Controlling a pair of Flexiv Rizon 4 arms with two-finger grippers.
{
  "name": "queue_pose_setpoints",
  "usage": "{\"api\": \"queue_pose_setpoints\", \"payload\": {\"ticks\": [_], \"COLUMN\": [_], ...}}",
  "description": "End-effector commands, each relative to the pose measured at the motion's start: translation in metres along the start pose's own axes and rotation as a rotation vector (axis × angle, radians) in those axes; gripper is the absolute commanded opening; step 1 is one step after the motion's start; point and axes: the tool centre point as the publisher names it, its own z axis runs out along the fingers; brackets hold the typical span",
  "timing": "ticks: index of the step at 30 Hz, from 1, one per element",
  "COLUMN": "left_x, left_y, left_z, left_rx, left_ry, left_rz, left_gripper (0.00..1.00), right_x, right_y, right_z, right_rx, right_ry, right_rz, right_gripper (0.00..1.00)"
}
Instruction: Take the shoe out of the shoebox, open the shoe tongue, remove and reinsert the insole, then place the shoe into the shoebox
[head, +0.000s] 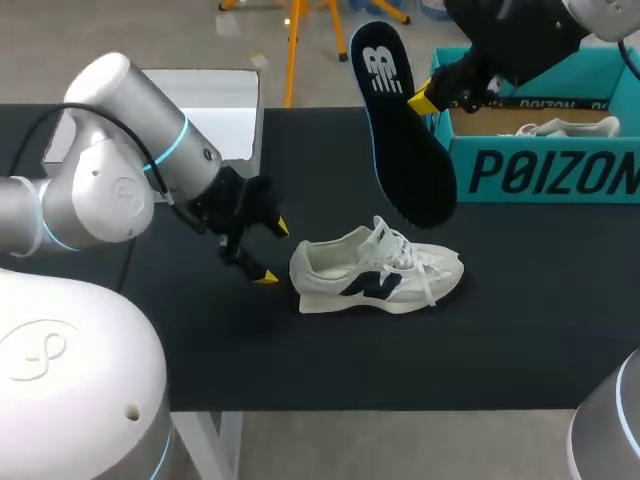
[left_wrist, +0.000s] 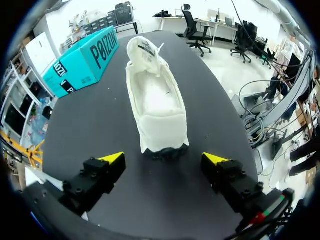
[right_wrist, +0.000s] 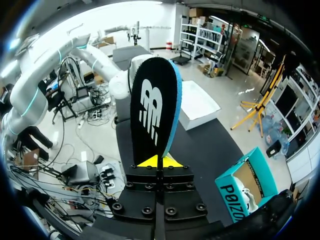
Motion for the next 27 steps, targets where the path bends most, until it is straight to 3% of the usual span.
{"api": "queue_pose_setpoints", "payload": {"ticks": [1,12,14,21,27], "left_x": [0.010,0.008,0.005,0.005,0.005], "left_y": [-0.002,-0.013,-0.015,-0.015,-0.015], "left_z": [-0.015,-0.031,-0.031,-0.031,-0.031], "left_rx": [-0.183,-0.241,-0.201,-0.201,-0.201], "left_ry": [-0.016,-0.031,-0.069,-0.069,-0.069], "left_rz": [-0.001,-0.008,-0.017,-0.017,-0.017], "left_gripper": [1.00,1.00,1.00,1.00,1.00], "right_x": [-0.001,-0.001,-0.001,-0.001,0.010], "right_y": [0.002,0.002,0.002,0.002,0.001], "right_z": [0.001,0.001,0.001,0.001,-0.022], "right_rx": [0.004,0.004,0.004,0.004,0.028], "right_ry": [0.000,0.000,0.000,0.000,-0.029], "right_rz": [0.002,0.002,0.002,0.002,0.067], "right_gripper": [0.00,0.00,0.00,0.00,0.00]}}
